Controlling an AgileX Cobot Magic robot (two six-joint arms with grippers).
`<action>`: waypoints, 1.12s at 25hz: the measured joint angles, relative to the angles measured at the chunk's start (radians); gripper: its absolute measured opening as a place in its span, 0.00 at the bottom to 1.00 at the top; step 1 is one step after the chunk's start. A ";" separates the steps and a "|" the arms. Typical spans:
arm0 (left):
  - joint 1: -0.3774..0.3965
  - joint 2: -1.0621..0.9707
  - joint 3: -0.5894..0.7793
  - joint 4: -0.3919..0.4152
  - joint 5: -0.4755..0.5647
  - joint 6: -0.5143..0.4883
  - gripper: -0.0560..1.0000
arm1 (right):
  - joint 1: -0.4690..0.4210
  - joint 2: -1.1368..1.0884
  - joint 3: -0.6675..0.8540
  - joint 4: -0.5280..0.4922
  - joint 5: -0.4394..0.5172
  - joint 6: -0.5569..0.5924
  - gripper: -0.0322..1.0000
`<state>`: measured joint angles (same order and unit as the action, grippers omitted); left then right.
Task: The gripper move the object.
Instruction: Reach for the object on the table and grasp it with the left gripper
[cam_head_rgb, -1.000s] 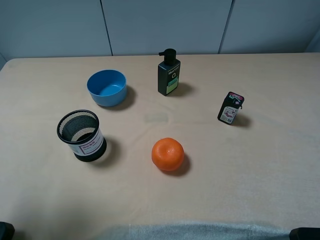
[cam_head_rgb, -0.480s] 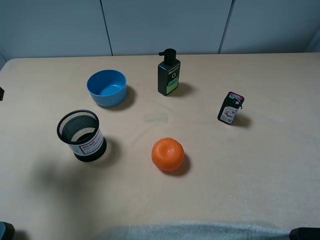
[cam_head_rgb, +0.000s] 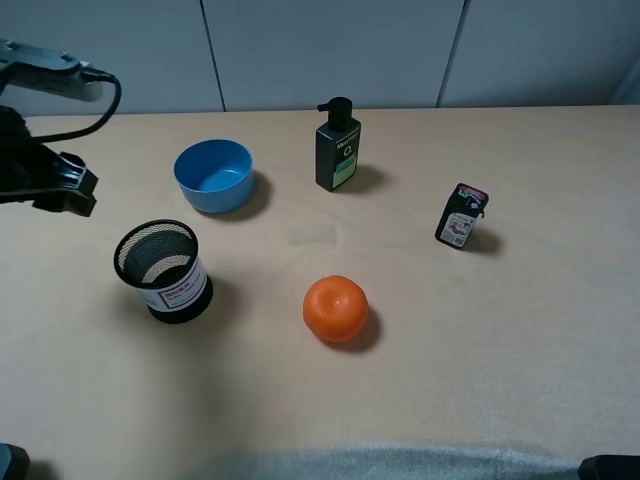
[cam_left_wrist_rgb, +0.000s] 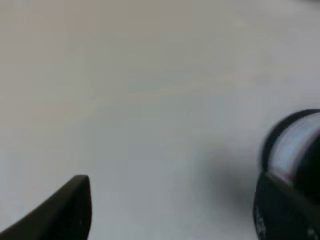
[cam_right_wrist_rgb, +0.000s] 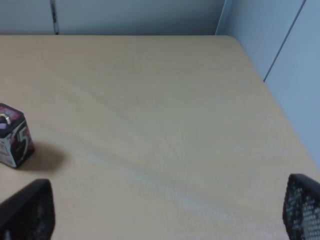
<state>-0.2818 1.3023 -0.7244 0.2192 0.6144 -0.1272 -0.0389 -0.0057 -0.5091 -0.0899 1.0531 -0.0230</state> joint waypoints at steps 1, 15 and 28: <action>-0.026 0.015 -0.009 0.000 -0.001 0.000 0.75 | 0.000 0.000 0.000 0.000 0.000 0.000 0.70; -0.184 0.219 -0.054 -0.006 -0.001 -0.023 0.75 | 0.000 0.000 0.000 0.000 0.000 0.000 0.70; -0.184 0.360 -0.079 -0.020 -0.099 -0.024 0.75 | 0.000 0.000 0.000 0.000 0.000 0.000 0.70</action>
<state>-0.4660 1.6619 -0.8033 0.1993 0.5149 -0.1511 -0.0389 -0.0057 -0.5091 -0.0899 1.0531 -0.0230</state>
